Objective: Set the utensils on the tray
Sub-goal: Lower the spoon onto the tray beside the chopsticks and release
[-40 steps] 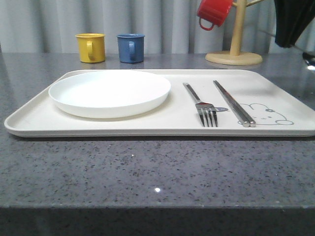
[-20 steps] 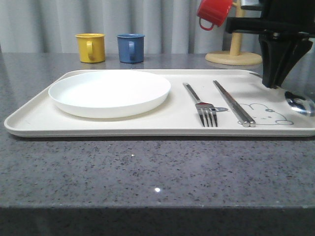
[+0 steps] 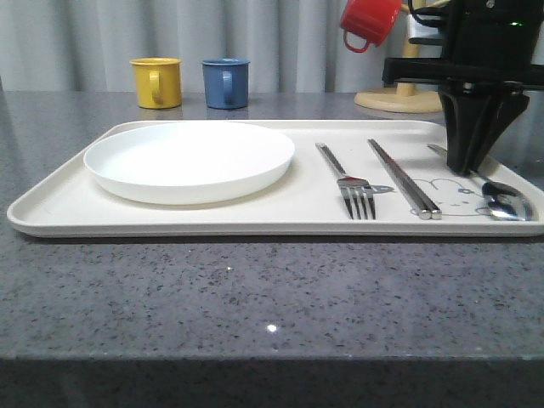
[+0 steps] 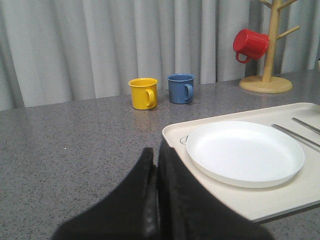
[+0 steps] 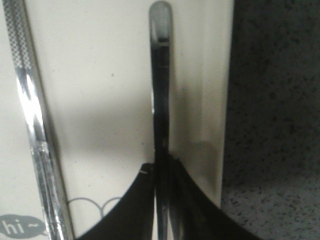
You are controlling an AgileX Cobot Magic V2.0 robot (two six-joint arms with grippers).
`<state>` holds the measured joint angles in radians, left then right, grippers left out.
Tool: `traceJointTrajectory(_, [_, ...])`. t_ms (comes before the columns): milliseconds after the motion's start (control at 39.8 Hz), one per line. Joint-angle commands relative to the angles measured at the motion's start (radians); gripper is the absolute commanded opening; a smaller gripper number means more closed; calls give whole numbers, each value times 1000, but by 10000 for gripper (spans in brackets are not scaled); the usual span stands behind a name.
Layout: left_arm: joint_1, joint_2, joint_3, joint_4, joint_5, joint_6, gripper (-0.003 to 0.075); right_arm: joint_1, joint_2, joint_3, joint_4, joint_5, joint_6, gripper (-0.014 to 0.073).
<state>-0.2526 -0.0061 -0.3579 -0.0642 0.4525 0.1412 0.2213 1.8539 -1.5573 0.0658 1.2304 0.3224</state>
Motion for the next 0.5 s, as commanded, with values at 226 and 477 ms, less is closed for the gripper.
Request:
traceJointTrajectory(226, [2,-1,-23,-10,-77,-12,-18,-1,-60,-24,17,-1,0,324])
traceJointTrajectory(477, [2,-1,-23,-10,-77,-12,-18,-1,-165,-29,16,-35,-23,341])
